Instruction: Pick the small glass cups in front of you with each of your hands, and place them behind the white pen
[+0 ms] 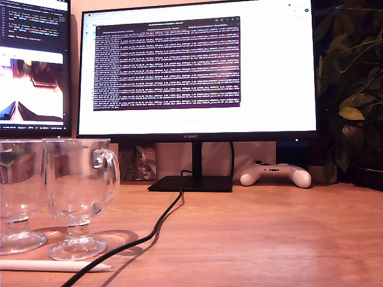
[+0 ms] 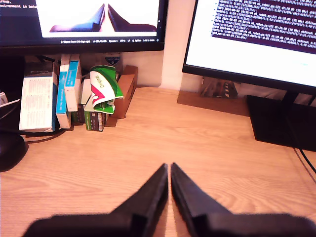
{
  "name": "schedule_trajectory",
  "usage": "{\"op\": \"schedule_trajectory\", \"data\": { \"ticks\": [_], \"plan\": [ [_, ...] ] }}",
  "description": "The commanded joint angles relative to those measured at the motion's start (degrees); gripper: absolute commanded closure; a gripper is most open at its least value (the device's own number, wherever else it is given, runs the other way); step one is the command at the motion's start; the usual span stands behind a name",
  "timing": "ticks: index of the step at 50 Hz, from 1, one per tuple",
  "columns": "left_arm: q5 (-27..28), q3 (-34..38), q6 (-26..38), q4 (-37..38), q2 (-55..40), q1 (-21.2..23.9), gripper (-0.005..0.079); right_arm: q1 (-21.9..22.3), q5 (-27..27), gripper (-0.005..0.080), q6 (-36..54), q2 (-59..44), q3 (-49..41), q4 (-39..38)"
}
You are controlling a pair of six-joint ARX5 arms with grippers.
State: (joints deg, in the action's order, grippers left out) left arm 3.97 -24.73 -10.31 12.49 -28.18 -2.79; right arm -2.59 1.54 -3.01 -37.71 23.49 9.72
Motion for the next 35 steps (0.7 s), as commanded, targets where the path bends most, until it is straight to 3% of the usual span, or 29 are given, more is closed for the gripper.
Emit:
{"op": "schedule_trajectory", "data": {
  "ticks": [1, 18, 23, 35],
  "plan": [
    [-0.4, 3.3, 0.3, -0.9, 0.5, 0.0, 0.0762, 0.2, -0.1, 0.0760, -0.6, 1.0, -1.8, -1.4],
    [-3.2, 14.1, 0.3, -4.5, 10.1, 0.0, 0.0762, -2.8, 4.1, 0.0760, -1.2, 9.5, -11.1, -10.4],
    [-3.4, 16.3, 1.4, -4.1, 13.8, 0.0, 0.0762, -2.9, 6.7, 0.0760, 2.4, 12.5, -13.2, -10.3],
    [-3.4, 19.6, 1.9, -1.0, 21.6, 0.0, 0.0762, -2.2, 6.2, 0.0760, 3.7, 20.8, -16.3, -8.9]
  ]
}}
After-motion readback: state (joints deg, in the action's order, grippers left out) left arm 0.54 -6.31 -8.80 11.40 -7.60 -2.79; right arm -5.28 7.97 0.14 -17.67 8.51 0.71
